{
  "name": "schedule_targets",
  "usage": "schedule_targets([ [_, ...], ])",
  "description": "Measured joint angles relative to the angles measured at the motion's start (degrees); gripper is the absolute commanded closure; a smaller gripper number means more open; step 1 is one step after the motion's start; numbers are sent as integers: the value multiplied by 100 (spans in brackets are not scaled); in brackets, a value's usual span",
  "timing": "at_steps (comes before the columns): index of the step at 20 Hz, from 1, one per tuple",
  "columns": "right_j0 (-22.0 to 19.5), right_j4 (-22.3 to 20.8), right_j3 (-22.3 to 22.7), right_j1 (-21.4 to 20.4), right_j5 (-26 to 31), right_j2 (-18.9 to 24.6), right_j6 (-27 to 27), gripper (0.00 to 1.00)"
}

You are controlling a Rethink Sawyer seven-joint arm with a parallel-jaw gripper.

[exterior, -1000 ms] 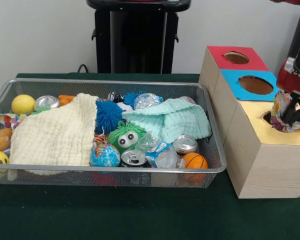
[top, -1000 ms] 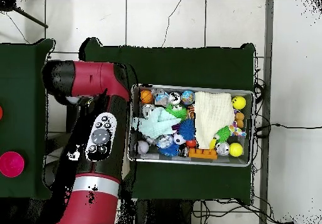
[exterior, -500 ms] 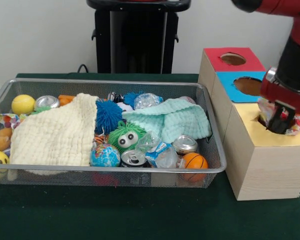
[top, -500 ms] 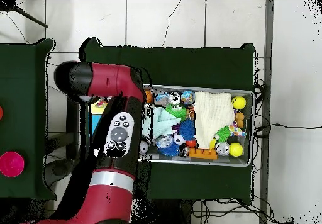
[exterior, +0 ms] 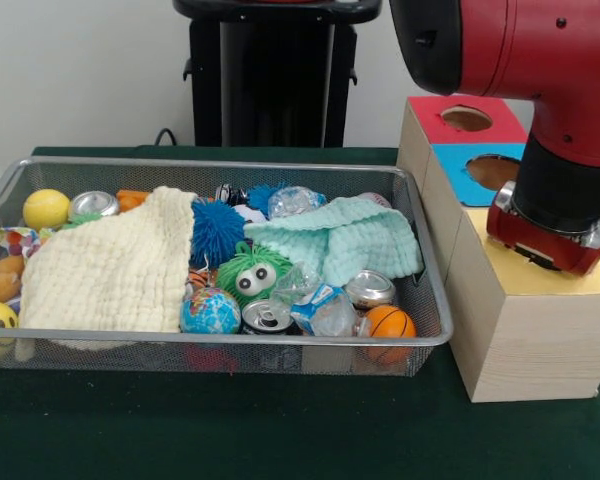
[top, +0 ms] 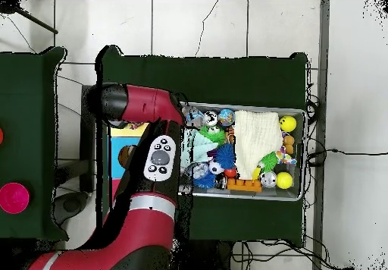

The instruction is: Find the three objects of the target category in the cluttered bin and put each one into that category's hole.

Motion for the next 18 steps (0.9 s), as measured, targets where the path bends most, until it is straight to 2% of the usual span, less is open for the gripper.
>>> schedule_targets([
  [18, 65, -44, 2, -103, 117, -92, 1, 100],
])
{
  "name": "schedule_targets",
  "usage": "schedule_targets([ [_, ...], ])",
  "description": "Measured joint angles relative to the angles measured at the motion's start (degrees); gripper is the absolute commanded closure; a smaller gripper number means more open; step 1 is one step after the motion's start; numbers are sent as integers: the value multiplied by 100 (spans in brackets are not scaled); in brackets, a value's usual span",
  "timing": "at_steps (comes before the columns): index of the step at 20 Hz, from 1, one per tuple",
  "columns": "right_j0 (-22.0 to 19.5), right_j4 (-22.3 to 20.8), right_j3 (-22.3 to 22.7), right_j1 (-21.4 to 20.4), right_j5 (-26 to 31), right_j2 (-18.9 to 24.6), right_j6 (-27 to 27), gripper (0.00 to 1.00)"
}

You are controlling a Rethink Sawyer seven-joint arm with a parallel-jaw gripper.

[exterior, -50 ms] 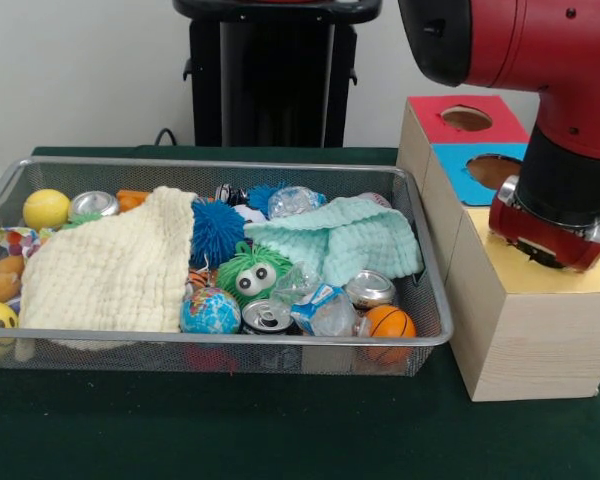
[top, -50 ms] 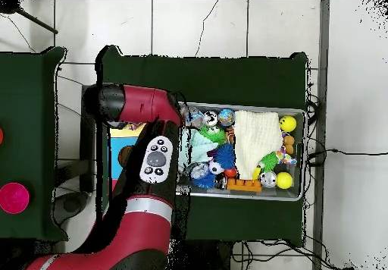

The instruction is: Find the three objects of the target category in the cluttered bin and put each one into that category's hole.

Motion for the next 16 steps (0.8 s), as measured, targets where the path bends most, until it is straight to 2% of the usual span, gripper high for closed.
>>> schedule_targets([
  [12, 1, -33, -32, -748, 1048, -267, 0, 100],
  [16, -11, -44, -82, -935, 1241, -345, 0, 100],
])
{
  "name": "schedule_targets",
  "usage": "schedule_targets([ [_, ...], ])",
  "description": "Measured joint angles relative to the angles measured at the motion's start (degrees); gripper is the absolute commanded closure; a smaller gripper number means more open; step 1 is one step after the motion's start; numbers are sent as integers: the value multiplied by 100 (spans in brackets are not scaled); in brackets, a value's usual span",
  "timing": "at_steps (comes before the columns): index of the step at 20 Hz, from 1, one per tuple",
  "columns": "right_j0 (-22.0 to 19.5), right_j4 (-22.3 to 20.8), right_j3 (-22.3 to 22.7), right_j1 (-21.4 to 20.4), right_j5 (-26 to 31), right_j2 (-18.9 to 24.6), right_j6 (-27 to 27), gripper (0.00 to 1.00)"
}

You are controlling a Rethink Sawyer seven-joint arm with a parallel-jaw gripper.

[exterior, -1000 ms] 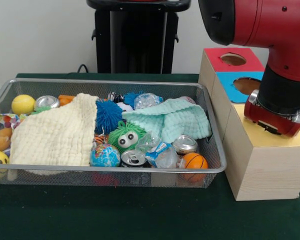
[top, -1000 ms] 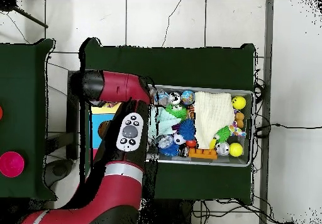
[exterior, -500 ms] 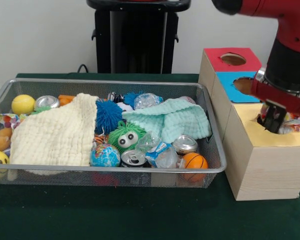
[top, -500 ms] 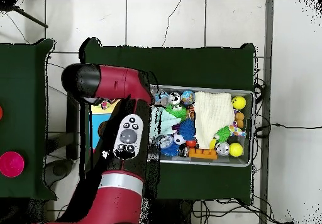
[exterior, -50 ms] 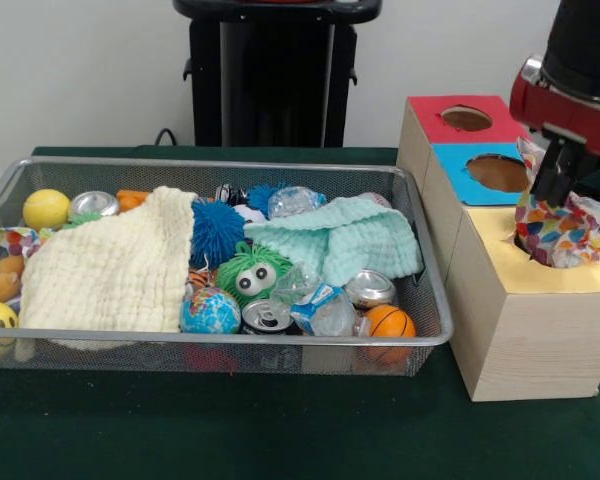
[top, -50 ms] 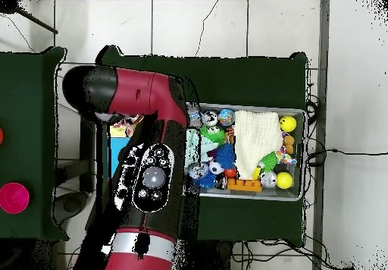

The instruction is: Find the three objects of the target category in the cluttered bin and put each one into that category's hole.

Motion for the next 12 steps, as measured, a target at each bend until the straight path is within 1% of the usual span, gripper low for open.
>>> schedule_targets([
  [5, -26, -11, -44, -169, 34, -19, 0, 100],
  [12, -47, -17, -44, -265, 34, -19, 0, 100],
])
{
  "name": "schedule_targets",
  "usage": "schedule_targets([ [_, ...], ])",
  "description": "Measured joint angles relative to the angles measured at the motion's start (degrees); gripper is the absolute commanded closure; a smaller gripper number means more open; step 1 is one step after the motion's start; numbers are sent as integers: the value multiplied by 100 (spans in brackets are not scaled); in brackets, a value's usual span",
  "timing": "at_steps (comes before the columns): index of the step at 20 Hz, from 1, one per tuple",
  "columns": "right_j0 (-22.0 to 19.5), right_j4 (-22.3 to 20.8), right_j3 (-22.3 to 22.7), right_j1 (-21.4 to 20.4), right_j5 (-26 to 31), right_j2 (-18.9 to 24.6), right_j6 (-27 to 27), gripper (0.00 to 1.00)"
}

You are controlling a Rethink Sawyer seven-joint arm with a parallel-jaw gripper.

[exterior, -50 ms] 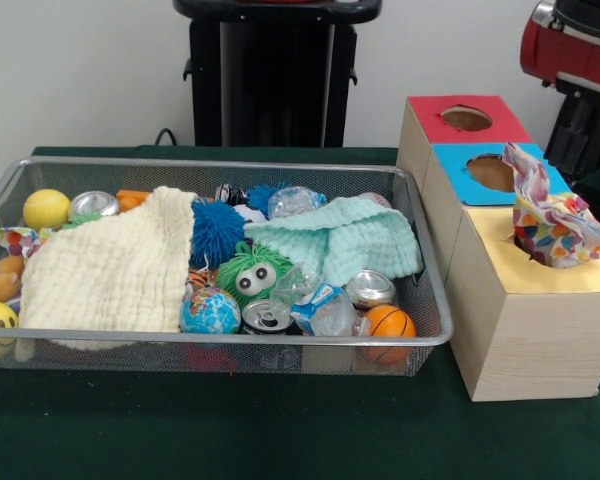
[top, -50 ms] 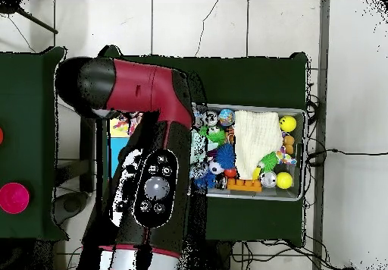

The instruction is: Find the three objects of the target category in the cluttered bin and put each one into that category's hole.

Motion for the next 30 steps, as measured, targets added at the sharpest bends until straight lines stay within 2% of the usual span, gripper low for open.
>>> schedule_targets([
  [5, 61, 2, 26, -23, -24, 0, 0, 100],
  [16, 363, 2, 345, -23, -508, 11, 0, 100],
  [23, 316, 2, 581, 24, -1114, 79, 0, 100],
  [30, 303, -9, 627, 228, -1685, 89, 0, 100],
])
